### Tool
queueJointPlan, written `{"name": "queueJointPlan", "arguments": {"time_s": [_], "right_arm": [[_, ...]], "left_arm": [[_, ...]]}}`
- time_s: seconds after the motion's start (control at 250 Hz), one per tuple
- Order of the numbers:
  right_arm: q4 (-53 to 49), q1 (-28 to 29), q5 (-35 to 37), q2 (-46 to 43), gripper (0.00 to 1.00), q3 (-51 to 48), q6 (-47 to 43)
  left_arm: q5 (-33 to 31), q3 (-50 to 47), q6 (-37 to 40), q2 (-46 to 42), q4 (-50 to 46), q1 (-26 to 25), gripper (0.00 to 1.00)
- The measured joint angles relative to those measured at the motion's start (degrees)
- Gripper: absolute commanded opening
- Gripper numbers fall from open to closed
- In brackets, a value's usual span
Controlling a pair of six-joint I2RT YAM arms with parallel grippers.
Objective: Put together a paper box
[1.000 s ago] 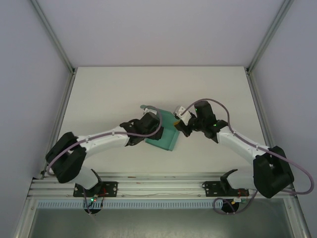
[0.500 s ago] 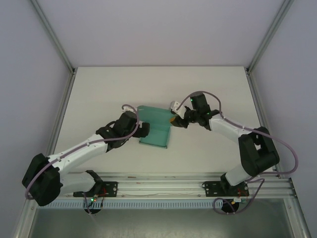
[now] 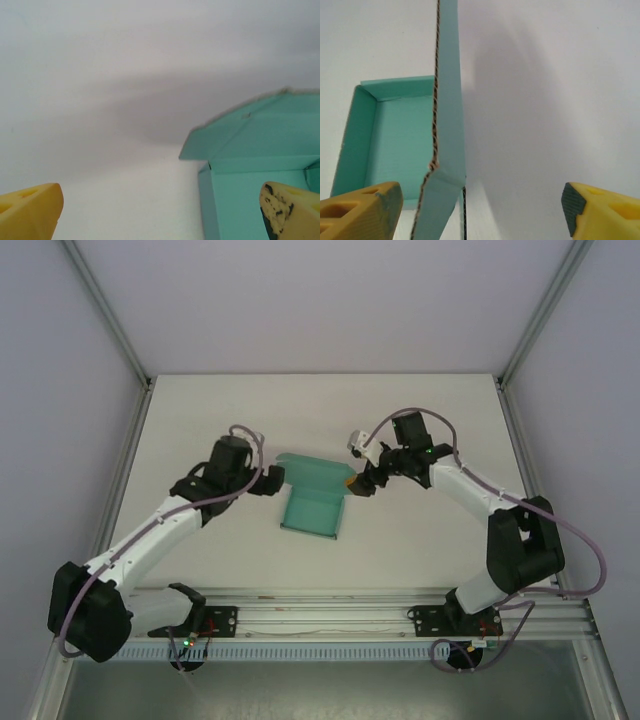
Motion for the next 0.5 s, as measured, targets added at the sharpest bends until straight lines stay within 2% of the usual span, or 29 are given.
{"name": "queueJointPlan", "arguments": {"time_s": [0.132, 0.232, 0.384, 0.44, 0.5], "right_arm": [[-4.5, 0.0, -1.0, -0.8, 0.92, 2.7, 4.1], [-7.3, 0.0, -0.7, -1.8, 0.91, 3.0, 6.3], [-11.3, 0.2, 2.0, -2.2, 0.84, 3.4, 7.6], [-12.8, 0.2, 3.0, -2.1, 0.81, 4.0, 8.1], [-14.5, 0.2, 3.7, -1.4, 0.77, 5.3, 8.3]], "left_arm": [[9.4, 4.1, 12.4, 2.8, -1.2, 3.6, 1.0], [13.3, 7.5, 20.1, 7.3, -3.3, 3.5, 1.0], [17.1, 14.1, 31.1, 15.6, -8.1, 3.9, 1.0], [18.0, 16.3, 34.7, 18.1, -9.4, 4.2, 0.96], [19.3, 18.6, 38.4, 20.3, -11.1, 4.3, 0.87]]}}
